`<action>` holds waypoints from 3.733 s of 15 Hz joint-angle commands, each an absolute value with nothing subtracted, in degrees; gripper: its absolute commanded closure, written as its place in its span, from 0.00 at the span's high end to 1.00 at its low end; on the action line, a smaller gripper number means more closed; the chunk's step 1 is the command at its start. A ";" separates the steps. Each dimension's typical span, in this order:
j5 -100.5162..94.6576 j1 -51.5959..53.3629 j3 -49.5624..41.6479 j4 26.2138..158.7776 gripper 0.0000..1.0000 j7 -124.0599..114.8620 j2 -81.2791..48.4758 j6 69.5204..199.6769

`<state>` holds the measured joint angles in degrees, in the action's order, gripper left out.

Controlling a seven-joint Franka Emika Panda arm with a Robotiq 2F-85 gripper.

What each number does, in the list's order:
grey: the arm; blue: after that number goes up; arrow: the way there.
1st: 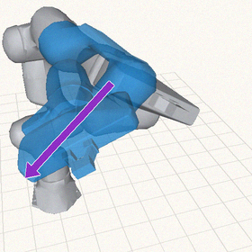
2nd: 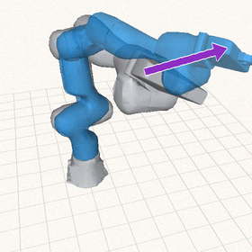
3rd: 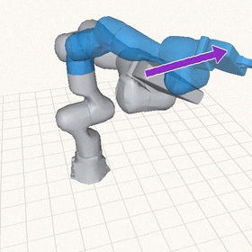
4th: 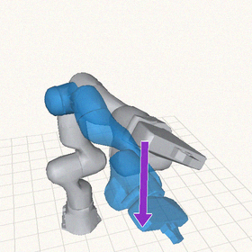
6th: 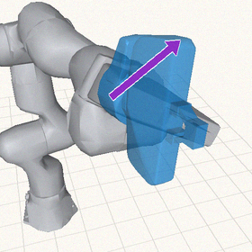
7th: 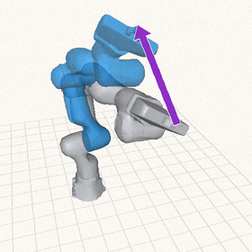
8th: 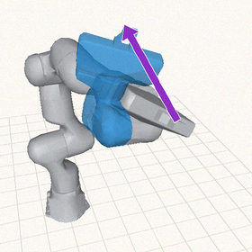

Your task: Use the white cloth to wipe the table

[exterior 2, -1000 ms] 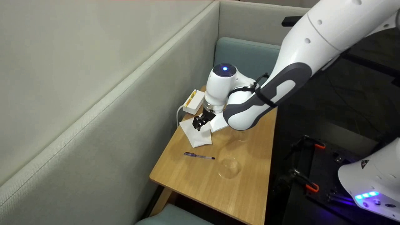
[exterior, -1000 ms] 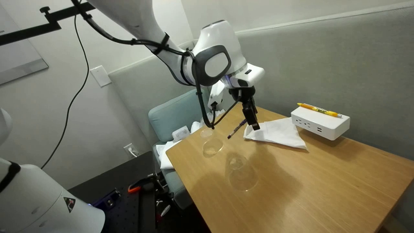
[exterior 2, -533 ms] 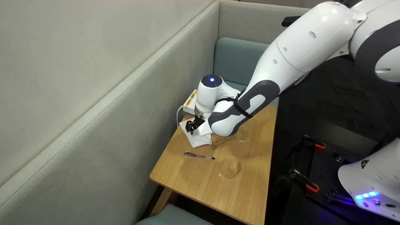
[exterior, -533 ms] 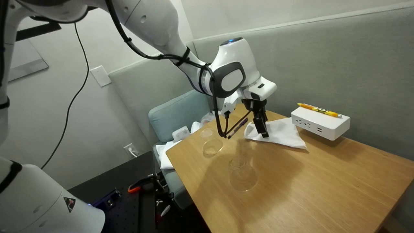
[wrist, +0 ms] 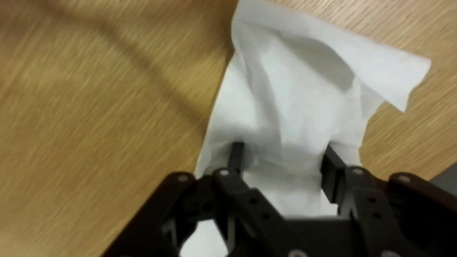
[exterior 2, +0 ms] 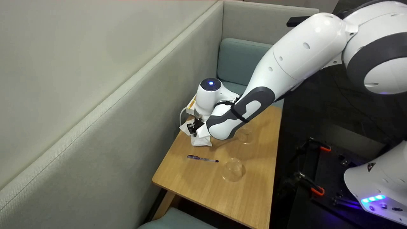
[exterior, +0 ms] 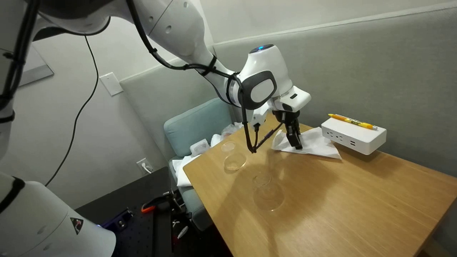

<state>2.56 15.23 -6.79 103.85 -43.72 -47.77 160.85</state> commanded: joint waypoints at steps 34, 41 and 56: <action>10.22 1.05 -5.11 122.27 0.00 -38.40 -34.89 156.31; 8.86 5.63 -8.94 123.21 0.00 -41.04 -36.61 158.97; 12.16 3.96 -17.82 121.83 0.00 -44.13 -40.16 166.29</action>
